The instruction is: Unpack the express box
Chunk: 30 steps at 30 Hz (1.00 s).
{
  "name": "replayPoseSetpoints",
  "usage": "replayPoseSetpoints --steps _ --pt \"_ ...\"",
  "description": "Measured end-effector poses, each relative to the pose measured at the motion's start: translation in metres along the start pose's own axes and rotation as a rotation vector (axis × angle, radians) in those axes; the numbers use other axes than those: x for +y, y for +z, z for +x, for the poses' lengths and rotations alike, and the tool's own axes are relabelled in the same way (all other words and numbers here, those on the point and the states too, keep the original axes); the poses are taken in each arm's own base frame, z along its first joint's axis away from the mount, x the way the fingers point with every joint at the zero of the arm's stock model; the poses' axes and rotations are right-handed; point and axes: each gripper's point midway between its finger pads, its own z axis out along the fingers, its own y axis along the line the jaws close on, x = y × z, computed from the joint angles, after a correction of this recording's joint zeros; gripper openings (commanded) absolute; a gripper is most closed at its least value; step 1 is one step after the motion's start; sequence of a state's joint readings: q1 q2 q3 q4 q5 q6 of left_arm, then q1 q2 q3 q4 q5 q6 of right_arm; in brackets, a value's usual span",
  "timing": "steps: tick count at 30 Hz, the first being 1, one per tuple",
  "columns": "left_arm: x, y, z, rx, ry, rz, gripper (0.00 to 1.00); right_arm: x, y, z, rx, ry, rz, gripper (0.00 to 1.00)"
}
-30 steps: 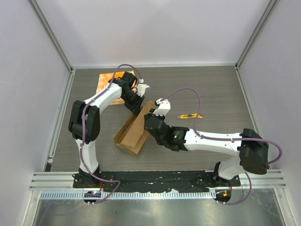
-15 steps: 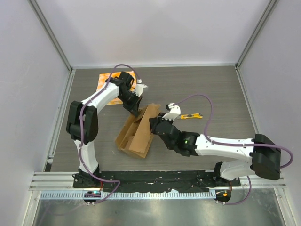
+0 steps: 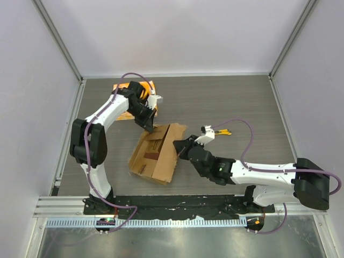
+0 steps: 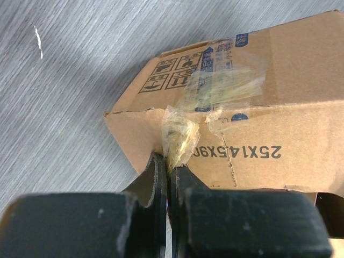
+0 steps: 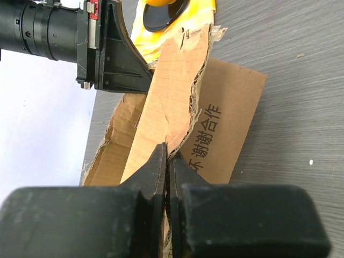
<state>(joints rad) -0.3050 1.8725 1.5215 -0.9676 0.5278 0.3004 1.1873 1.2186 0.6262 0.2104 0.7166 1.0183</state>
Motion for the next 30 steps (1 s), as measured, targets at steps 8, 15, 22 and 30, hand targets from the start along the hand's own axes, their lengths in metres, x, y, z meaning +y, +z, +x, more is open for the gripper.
replayPoseSetpoints --steps 8,15,22,30 --pt "-0.002 -0.003 0.004 -0.007 -0.027 0.044 0.00 -0.012 -0.008 0.010 0.010 0.116 -0.024 0.01" --pt "0.004 -0.013 0.013 0.002 -0.089 0.089 0.00 -0.013 -0.012 0.020 0.032 0.153 -0.026 0.01" --pt "0.005 -0.018 0.015 -0.003 -0.165 0.161 0.00 -0.019 -0.020 0.028 0.057 0.148 -0.012 0.01" --pt "0.033 -0.054 -0.003 -0.125 -0.266 0.140 0.00 -0.066 -0.041 0.060 0.117 0.013 0.104 0.01"
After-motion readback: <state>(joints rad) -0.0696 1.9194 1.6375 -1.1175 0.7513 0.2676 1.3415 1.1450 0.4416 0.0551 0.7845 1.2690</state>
